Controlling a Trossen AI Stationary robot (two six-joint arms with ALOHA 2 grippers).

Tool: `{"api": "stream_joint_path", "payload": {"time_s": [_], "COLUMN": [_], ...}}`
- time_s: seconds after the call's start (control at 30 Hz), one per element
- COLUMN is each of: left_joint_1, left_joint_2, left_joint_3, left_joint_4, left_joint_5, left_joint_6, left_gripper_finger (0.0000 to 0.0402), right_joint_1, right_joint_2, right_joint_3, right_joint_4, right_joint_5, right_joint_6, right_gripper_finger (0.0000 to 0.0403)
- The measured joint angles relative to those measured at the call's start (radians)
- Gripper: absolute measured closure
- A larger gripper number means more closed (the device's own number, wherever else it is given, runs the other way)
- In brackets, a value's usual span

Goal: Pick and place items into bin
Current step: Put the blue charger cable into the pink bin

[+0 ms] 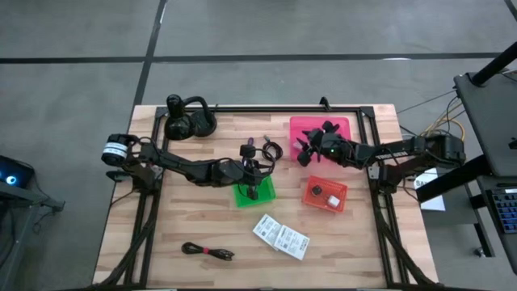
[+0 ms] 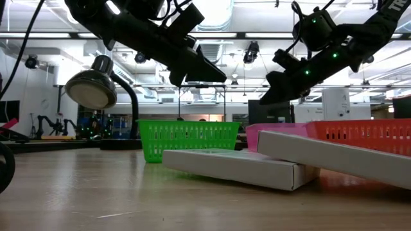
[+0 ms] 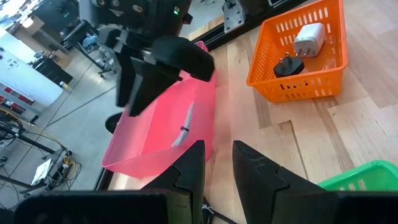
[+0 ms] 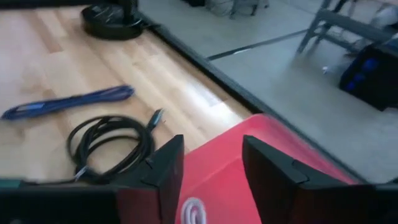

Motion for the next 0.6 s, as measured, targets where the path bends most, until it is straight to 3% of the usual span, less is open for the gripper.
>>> {"api": "stream_joint_path", "payload": {"time_s": [0.2,0.5,0.6], "left_joint_1": [0.0,0.0,0.0], "left_joint_2": [0.0,0.0,0.0], "left_joint_3": [0.0,0.0,0.0], "left_joint_4": [-0.017,-0.037,-0.036], "left_joint_5": [0.0,-0.004,-0.069], "left_joint_6": [0.0,0.001,-0.007], "left_gripper_finger": [0.0336,0.0336,0.0336], "right_joint_1": [0.0,0.004,0.004], "right_joint_2": [-0.033,-0.037,-0.037], "right_joint_3": [0.001,0.002,0.002], "right_joint_4": [0.002,0.003,0.007], "right_joint_5": [0.042,0.042,0.042], "right_joint_6": [-0.011,-0.054,-0.062], "right_gripper_finger": [0.0228,0.0225,0.0226]}}
